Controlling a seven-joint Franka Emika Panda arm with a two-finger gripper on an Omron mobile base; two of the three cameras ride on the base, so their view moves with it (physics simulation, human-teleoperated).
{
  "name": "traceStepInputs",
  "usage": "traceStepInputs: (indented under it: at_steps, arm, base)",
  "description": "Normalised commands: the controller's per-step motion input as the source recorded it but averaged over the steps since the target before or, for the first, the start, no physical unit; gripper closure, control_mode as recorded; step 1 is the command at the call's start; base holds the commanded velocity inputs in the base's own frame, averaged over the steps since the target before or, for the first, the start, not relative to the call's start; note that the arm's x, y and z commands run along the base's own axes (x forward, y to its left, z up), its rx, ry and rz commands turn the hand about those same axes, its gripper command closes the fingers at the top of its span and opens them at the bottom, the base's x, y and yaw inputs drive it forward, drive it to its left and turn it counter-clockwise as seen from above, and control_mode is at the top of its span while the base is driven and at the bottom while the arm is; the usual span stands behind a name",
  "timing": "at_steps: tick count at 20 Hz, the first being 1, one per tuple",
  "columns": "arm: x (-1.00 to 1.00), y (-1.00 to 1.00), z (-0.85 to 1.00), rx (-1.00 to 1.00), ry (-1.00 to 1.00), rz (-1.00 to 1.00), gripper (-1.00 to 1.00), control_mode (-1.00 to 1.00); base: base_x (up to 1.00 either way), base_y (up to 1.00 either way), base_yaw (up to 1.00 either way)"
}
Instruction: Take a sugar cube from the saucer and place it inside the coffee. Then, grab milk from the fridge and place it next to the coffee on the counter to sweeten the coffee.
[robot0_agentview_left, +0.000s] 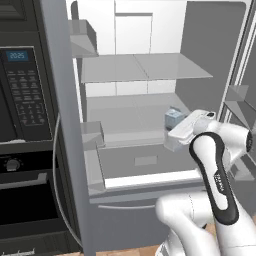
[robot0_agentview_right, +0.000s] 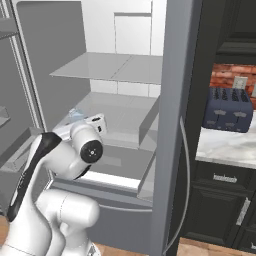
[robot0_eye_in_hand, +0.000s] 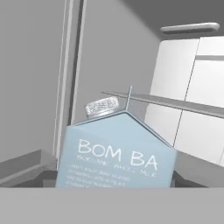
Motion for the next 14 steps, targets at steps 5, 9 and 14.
traceStepInputs:
  at_steps: [5, 9, 14]
  arm:
    - [-0.57, 0.09, -0.13, -0.1, 0.06, 0.02, 1.0, -1.0]
    - [-0.11, 0.31, -0.4, -0.13, 0.07, 0.04, 1.0, -1.0]
    - [-0.55, 0.14, -0.3, -0.03, -0.03, 0.0, 1.0, 1.0]
  base:
    - [0.0, 0.0, 0.0]
    - [0.0, 0.0, 0.0]
    - [-0.2, 0.02, 0.0]
